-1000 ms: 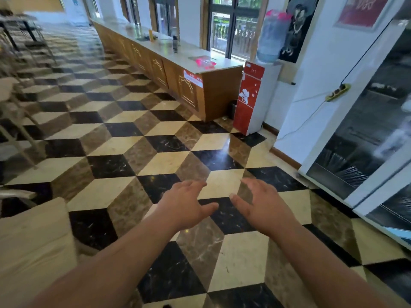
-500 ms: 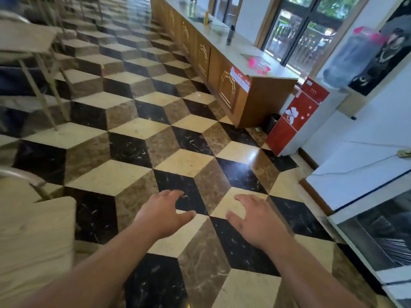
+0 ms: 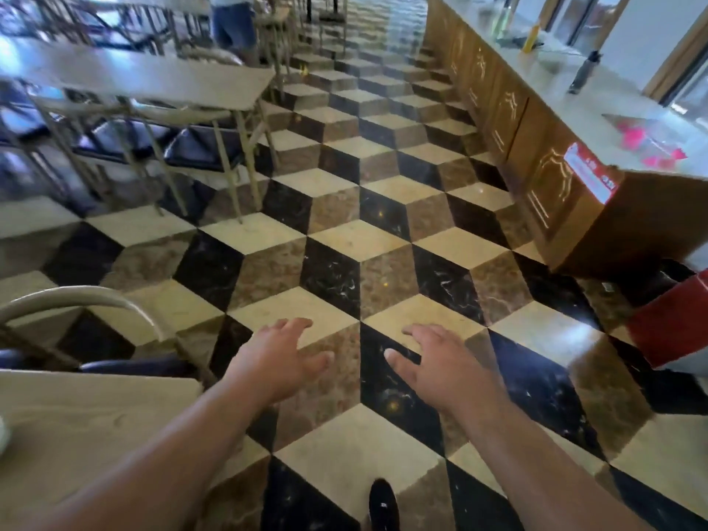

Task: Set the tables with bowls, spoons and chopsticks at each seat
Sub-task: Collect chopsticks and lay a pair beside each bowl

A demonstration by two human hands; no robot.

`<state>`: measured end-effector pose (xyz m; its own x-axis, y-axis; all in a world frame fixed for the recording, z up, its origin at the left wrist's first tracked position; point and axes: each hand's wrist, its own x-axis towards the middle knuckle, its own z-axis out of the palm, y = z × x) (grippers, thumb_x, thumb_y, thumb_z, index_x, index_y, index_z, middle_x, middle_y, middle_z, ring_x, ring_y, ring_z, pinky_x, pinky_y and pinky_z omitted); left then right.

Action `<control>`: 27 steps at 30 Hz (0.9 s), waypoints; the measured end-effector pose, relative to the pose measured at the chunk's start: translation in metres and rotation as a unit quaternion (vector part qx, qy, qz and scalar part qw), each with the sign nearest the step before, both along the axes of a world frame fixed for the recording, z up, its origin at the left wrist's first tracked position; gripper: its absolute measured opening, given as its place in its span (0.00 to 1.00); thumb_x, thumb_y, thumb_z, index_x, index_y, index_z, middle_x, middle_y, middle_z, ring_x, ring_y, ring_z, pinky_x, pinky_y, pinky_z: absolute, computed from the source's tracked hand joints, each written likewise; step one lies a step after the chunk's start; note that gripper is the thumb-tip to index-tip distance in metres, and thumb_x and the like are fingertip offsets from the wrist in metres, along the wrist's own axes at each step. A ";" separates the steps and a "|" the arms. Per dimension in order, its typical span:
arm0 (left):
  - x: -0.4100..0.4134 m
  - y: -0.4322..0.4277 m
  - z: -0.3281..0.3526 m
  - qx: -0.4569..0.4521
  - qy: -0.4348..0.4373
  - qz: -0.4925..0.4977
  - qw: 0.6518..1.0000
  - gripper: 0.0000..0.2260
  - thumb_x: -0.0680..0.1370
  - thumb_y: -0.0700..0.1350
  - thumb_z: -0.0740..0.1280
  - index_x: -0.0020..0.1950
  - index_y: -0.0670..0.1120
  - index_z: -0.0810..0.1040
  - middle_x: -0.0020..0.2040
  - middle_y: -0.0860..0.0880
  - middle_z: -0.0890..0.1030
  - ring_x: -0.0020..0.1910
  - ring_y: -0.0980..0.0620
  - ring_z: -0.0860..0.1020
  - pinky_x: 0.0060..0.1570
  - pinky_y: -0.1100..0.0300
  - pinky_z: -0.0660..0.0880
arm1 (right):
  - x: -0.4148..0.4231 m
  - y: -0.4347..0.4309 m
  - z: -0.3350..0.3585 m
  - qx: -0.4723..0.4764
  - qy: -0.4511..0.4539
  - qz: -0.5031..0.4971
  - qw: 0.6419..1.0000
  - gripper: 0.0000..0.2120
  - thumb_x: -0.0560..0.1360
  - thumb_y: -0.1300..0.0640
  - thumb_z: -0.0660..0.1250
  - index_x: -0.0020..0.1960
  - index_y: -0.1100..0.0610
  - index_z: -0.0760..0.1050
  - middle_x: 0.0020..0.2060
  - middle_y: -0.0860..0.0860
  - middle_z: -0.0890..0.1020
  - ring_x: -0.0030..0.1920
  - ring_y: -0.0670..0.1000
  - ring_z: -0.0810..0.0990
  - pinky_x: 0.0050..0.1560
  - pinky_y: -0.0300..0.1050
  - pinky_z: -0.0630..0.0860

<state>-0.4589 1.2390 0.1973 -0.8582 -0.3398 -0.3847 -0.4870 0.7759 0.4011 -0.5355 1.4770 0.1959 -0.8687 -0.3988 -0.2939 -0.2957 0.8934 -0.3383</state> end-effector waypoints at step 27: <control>-0.256 -0.361 -0.023 0.042 0.017 0.291 0.956 0.36 0.78 0.69 0.69 0.83 0.60 0.64 0.82 0.51 0.68 0.81 0.47 0.67 0.74 0.45 0.73 | -0.378 -0.437 0.004 0.012 -0.002 0.272 0.962 0.30 0.80 0.31 0.61 0.77 0.44 0.69 0.74 0.45 0.74 0.74 0.51 0.71 0.67 0.53 0.76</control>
